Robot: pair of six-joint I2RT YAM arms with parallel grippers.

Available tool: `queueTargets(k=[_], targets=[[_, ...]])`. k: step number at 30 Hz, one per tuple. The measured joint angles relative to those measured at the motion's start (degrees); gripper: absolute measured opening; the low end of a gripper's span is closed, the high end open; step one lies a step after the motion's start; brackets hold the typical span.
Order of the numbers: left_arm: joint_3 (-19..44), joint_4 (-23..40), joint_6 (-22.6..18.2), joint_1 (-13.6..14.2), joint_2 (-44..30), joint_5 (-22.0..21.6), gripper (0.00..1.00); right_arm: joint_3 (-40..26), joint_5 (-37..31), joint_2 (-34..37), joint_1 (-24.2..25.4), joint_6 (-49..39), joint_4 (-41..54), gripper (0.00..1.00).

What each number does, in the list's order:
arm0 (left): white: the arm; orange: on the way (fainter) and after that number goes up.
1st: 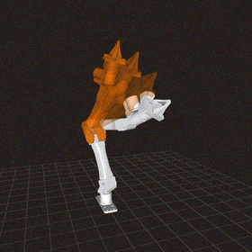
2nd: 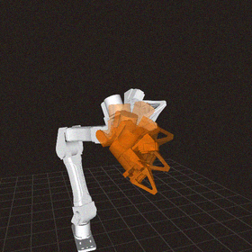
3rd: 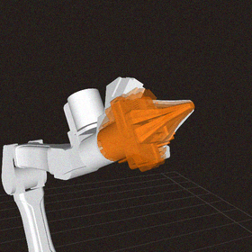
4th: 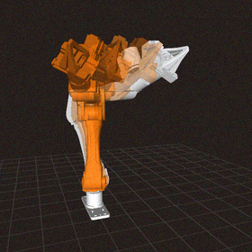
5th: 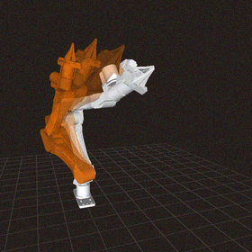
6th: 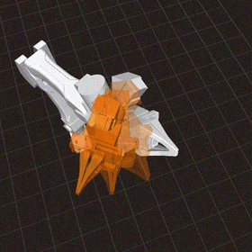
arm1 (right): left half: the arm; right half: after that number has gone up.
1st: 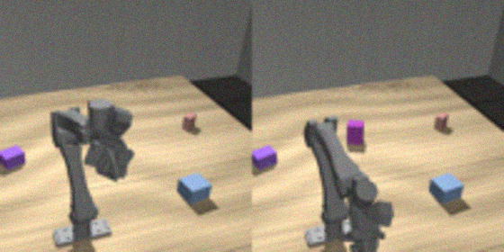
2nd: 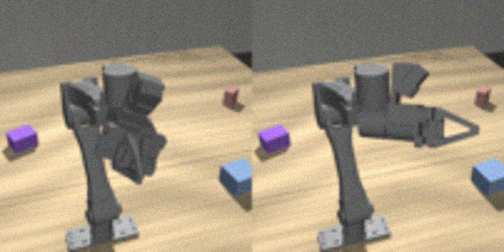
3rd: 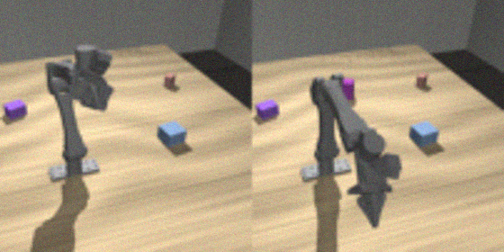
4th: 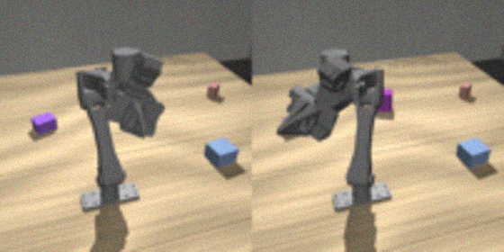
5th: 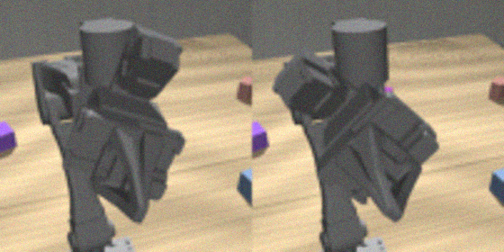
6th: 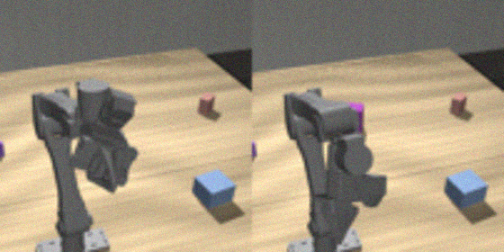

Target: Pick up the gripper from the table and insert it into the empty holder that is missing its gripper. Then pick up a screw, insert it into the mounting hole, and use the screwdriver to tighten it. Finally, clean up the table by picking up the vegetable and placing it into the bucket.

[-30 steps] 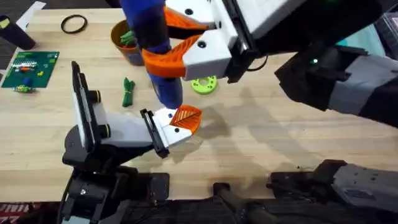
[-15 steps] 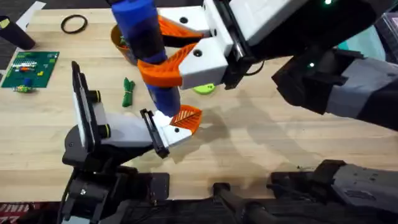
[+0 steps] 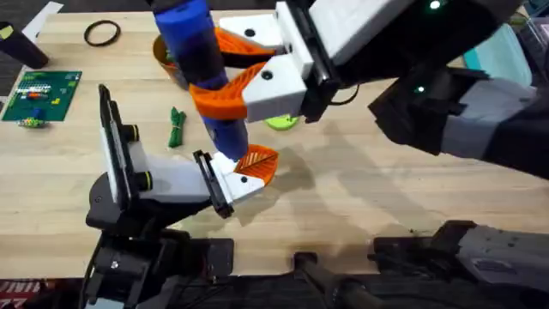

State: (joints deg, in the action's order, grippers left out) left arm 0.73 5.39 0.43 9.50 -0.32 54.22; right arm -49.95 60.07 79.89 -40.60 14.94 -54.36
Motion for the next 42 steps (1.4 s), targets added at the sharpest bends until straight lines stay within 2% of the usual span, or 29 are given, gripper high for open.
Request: queueTargets(k=[42], targets=[[0.0, 0.0, 0.0, 0.0, 0.0, 0.0, 0.014, 0.0, -0.72, 1.16, -0.85, -2.27, 1.04, 0.118]])
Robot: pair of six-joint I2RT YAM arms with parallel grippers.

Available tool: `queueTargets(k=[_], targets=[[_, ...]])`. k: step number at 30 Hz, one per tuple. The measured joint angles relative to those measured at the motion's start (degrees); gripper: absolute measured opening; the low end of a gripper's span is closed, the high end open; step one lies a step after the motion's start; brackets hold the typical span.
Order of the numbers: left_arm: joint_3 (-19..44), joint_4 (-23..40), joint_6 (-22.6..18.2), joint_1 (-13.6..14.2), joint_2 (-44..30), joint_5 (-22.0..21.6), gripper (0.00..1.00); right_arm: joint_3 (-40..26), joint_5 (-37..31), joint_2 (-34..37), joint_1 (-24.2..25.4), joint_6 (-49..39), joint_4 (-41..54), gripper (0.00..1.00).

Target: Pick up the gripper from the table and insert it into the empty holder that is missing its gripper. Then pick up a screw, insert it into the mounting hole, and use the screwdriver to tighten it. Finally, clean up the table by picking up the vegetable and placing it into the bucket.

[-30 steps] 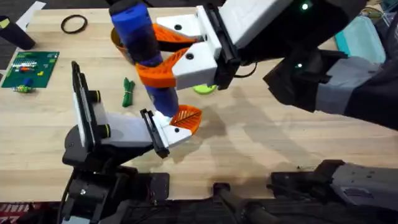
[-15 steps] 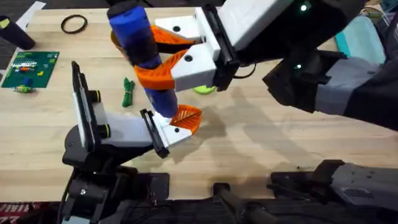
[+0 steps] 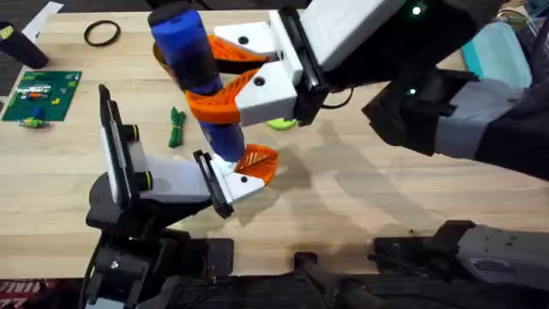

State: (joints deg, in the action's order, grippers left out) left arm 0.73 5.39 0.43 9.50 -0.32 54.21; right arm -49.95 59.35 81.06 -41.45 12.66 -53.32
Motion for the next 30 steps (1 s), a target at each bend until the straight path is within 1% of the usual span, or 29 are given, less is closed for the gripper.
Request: queueTargets(k=[13, 17, 22, 30], targets=[[0.0, 0.0, 0.02, 0.0, 0.0, -0.02, 0.014, 0.0, -0.07, 0.0, 0.05, -1.06, 0.17, 0.118], [0.0, 0.0, 0.0, 0.0, 0.0, -0.06, 0.014, 0.0, 0.07, 0.0, 0.24, -1.13, -1.05, 0.118], [0.0, 0.0, 0.0, 0.0, 0.0, -0.02, 0.015, 0.0, 0.17, -0.05, 0.4, -0.22, -3.72, 0.118], [0.0, 0.0, 0.0, 0.0, 0.0, -0.02, 0.014, 0.0, 2.47, -0.21, 0.54, 2.4, -3.76, 0.118]])
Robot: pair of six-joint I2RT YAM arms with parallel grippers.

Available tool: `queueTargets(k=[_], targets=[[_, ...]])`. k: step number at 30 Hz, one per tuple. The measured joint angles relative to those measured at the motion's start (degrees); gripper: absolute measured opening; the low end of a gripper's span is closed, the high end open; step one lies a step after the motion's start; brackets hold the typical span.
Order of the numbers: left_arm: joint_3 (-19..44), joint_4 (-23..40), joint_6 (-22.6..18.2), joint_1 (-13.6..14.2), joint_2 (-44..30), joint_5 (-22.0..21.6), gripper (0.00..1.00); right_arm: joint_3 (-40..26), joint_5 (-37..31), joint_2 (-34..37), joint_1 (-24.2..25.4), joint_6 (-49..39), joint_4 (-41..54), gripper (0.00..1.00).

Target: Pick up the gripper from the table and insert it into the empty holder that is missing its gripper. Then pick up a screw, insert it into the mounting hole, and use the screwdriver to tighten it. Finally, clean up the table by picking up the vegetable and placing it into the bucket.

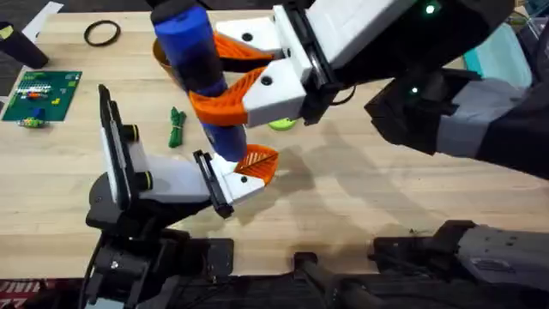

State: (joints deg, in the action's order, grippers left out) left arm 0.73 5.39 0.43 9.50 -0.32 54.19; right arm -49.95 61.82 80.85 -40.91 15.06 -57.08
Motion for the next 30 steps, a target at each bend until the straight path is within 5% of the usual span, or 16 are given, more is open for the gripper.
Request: queueTargets(k=[30], targets=[[0.0, 0.0, 0.0, 0.0, 0.0, 0.0, 0.014, 0.0, 0.73, -1.13, 0.0, -2.7, 0.13, 0.118]])
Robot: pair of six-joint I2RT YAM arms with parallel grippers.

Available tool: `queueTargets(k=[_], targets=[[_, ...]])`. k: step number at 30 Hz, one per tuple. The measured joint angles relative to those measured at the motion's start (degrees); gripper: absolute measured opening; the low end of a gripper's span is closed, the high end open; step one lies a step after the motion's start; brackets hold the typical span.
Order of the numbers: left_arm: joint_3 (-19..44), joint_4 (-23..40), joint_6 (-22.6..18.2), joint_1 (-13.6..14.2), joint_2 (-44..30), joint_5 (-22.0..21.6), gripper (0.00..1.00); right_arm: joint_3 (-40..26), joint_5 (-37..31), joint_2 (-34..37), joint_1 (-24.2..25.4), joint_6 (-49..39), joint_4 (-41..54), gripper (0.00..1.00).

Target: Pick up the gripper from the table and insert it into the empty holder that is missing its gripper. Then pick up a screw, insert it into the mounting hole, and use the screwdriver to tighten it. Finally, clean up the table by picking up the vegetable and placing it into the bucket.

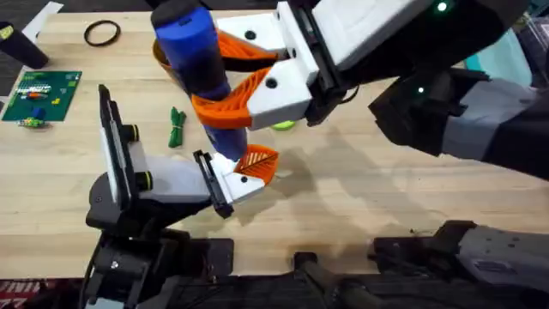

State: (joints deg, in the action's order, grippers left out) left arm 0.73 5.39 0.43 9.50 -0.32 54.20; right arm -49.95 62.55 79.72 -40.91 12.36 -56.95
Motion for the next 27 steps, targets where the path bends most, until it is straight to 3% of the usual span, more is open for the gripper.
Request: queueTargets(k=[27], targets=[[0.0, 0.0, 0.0, 0.0, 0.0, 0.0, 0.014, 0.0, -1.42, 1.03, -0.68, -0.22, 0.14, 0.118]])
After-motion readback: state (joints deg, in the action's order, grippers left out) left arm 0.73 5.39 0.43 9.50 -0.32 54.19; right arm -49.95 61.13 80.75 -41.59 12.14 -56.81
